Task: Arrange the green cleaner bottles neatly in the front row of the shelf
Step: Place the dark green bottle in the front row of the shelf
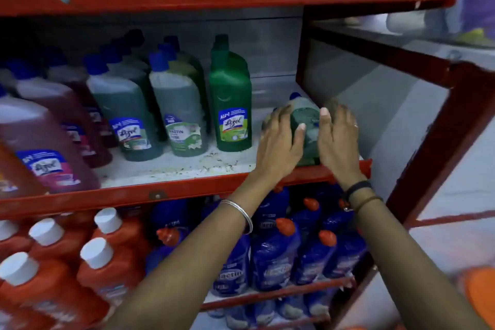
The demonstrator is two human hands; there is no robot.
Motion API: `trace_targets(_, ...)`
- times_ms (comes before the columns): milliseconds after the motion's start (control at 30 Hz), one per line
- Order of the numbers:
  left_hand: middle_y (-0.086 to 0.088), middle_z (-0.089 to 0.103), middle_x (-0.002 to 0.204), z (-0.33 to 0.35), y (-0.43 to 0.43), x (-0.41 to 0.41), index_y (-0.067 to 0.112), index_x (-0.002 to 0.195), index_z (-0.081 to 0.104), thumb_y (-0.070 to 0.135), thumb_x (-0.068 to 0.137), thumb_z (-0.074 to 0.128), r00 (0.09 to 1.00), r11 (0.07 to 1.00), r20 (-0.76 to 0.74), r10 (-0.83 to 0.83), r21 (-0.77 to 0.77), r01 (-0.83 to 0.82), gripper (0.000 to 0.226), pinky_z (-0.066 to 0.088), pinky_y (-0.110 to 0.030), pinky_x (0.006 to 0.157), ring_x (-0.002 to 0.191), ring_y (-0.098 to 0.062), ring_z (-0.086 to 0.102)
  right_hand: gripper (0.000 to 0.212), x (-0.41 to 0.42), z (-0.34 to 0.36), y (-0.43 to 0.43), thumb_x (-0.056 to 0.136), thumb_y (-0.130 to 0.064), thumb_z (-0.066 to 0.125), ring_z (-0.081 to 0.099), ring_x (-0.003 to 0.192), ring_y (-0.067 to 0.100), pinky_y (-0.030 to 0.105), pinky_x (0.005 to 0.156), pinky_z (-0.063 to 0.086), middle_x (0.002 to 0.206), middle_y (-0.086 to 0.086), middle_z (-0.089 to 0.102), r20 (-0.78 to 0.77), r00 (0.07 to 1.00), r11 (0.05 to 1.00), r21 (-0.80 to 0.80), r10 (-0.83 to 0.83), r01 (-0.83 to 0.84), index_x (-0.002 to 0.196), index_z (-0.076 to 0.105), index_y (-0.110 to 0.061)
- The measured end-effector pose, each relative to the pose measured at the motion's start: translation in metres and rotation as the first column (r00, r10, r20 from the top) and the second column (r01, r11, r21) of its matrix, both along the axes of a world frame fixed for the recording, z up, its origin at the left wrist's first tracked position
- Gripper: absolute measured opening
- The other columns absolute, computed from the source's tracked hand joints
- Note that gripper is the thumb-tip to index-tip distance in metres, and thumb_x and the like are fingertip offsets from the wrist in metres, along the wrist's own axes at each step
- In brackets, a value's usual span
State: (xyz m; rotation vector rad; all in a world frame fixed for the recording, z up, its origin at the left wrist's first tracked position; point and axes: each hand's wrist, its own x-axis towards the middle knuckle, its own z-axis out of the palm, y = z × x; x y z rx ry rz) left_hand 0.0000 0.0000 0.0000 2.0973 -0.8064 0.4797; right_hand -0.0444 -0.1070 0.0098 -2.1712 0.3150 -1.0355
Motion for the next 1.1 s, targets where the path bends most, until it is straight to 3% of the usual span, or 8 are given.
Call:
trace_targets(167, -0.02, 0.045, 0.137, 0.004, -0.021, 0.01, 0.008, 0.137, 0.024, 0.042, 0.095, 0.027, 0.894, 0.999, -0.447, 0.04, 0.05, -0.02, 0.055, 0.033, -0.046, 0.107, 0.126, -0.036, 0.041, 0.043, 0.017, 0.006, -0.025, 0.091, -0.038, 0.045, 0.06, 0.097, 0.034, 0.034, 0.078, 0.046, 0.105, 0.019, 0.066, -0.327, 0.939, 0.977, 0.208, 0.104, -0.035, 0.102, 0.061, 0.0)
trace_targets(300, -0.017, 0.054, 0.127, 0.017, -0.024, 0.012, 0.009, 0.13, 0.037, 0.038, 0.095, 0.032, 0.799, 0.985, -0.6, -0.041, -0.157, -0.067, 0.046, 0.041, -0.038, 0.1, 0.114, -0.032, 0.051, 0.033, 0.026, 0.025, -0.029, 0.084, -0.037, 0.058, 0.062, 0.076, 0.022, 0.025, 0.056, 0.048, 0.089, 0.009, 0.067, -0.399, 0.892, 0.94, 0.334, 0.214, -0.077, 0.095, 0.061, -0.006)
trace_targets(367, -0.013, 0.058, 0.113, 0.024, -0.02, 0.011, 0.011, 0.121, 0.046, 0.031, 0.094, 0.039, 0.71, 0.943, -0.686, -0.158, -0.317, -0.097, 0.035, 0.047, -0.034, 0.09, 0.099, -0.026, 0.056, 0.026, 0.025, 0.03, -0.025, 0.081, -0.037, 0.065, 0.059, 0.066, 0.012, 0.019, 0.045, 0.044, 0.076, 0.0, 0.062, -0.33, 0.897, 0.871, 0.479, 0.294, -0.109, 0.089, 0.059, -0.014)
trace_targets(433, -0.008, 0.06, 0.096, 0.029, -0.011, 0.008, 0.018, 0.1, 0.052, 0.02, 0.092, 0.047, 0.637, 0.861, -0.709, -0.303, -0.49, -0.136, 0.01, 0.051, -0.03, 0.073, 0.082, -0.02, 0.059, 0.021, 0.022, 0.029, -0.016, 0.078, -0.036, 0.068, 0.063, 0.066, 0.011, 0.019, 0.048, 0.048, 0.076, -0.001, 0.065, -0.225, 0.913, 0.794, 0.588, 0.34, -0.151, 0.081, 0.06, -0.017)
trace_targets(600, -0.007, 0.067, 0.095, 0.028, 0.029, -0.001, 0.011, 0.106, 0.056, 0.015, 0.088, 0.055, 0.574, 0.799, -0.661, -0.483, -0.601, -0.019, 0.018, 0.057, -0.027, 0.07, 0.079, -0.018, 0.066, 0.033, 0.004, 0.015, 0.011, 0.078, -0.029, 0.07, 0.072, 0.07, 0.019, 0.03, 0.062, 0.059, 0.085, 0.011, 0.074, 0.019, 0.903, 0.665, 0.67, 0.428, -0.329, 0.099, 0.066, -0.005)
trace_targets(767, -0.009, 0.064, 0.111, 0.033, 0.092, -0.018, 0.01, 0.118, 0.052, 0.008, 0.087, 0.057, 0.679, 0.871, -0.616, -0.4, -0.486, 0.071, 0.031, 0.054, -0.028, 0.079, 0.094, -0.018, 0.063, 0.048, -0.014, 0.001, 0.06, 0.073, -0.026, 0.073, 0.07, 0.087, 0.025, 0.033, 0.073, 0.059, 0.104, 0.017, 0.07, 0.142, 0.863, 0.631, 0.626, 0.485, -0.458, 0.11, 0.058, 0.001)
trace_targets(933, 0.0, 0.062, 0.108, 0.031, 0.164, -0.03, 0.022, 0.112, 0.05, 0.001, 0.085, 0.057, 0.823, 0.869, -0.452, -0.345, -0.484, 0.098, 0.034, 0.054, -0.021, 0.077, 0.093, -0.009, 0.062, 0.051, -0.012, 0.003, 0.12, 0.065, -0.022, 0.074, 0.068, 0.085, 0.008, 0.022, 0.073, 0.056, 0.098, 0.002, 0.069, 0.187, 0.785, 0.612, 0.53, 0.591, -0.587, 0.109, 0.057, -0.002)
trace_targets(1100, -0.004, 0.061, 0.12, 0.03, 0.232, -0.023, 0.018, 0.124, 0.045, 0.011, 0.077, 0.058, 0.956, 0.9, -0.281, -0.079, -0.433, -0.053, 0.049, 0.05, -0.039, 0.094, 0.109, -0.017, 0.061, 0.049, 0.016, 0.02, 0.187, 0.07, -0.013, 0.074, 0.067, 0.097, 0.014, 0.031, 0.085, 0.056, 0.107, 0.003, 0.067, 0.128, 0.691, 0.595, 0.413, 0.711, -0.689, 0.114, 0.052, -0.011)
